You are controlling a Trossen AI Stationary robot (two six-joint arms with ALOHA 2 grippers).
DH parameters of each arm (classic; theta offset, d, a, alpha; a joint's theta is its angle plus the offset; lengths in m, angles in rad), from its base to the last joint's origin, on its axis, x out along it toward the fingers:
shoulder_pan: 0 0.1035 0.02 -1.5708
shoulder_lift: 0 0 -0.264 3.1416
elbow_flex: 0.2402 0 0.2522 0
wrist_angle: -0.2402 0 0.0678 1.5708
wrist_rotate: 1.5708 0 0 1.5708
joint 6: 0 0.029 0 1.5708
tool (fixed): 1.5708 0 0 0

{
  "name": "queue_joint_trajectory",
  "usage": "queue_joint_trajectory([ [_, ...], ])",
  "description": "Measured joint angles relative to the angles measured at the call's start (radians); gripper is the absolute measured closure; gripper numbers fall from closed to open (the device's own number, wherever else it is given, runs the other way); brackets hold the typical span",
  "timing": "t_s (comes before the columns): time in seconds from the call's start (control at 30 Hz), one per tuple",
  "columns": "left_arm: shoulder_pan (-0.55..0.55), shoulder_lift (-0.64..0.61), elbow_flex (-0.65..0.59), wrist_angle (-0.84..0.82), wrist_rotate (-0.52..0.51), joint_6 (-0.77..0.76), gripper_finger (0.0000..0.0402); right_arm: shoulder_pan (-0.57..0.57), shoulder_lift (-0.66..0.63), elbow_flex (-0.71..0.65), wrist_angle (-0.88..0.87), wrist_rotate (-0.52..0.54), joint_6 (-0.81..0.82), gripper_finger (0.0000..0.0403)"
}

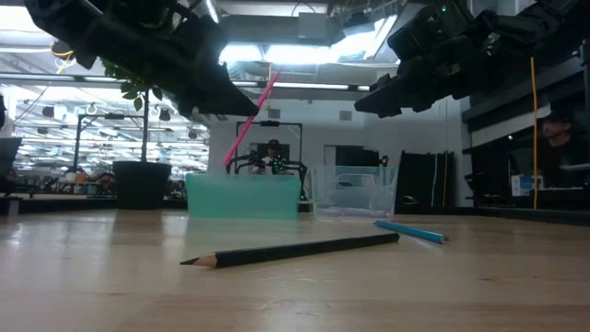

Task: Sort pens & pencils
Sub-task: Put the pink pencil into the blue bin

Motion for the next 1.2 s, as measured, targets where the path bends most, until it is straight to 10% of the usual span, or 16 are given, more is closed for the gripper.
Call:
queue_joint_trajectory([
  [0.2,0.028,0.004,0.001,0.000,-0.230,0.001,0.0393,0.000,0.000,0.000,0.001,0.000,-0.006,0.0271],
  [0.43,0.083,0.004,0.001,-0.001,-0.260,0.001,0.0393,0.000,0.000,0.000,0.004,0.000,-0.019,0.0271],
  [0.9,0.358,0.025,0.008,-0.042,0.079,-0.024,0.0393,0.000,0.000,0.000,0.016,0.001,-0.019,0.0271],
  [1.2,0.461,0.060,0.246,-0.492,0.203,-0.055,0.0393,0.000,0.000,0.000,0.023,0.013,-0.025,0.0271],
])
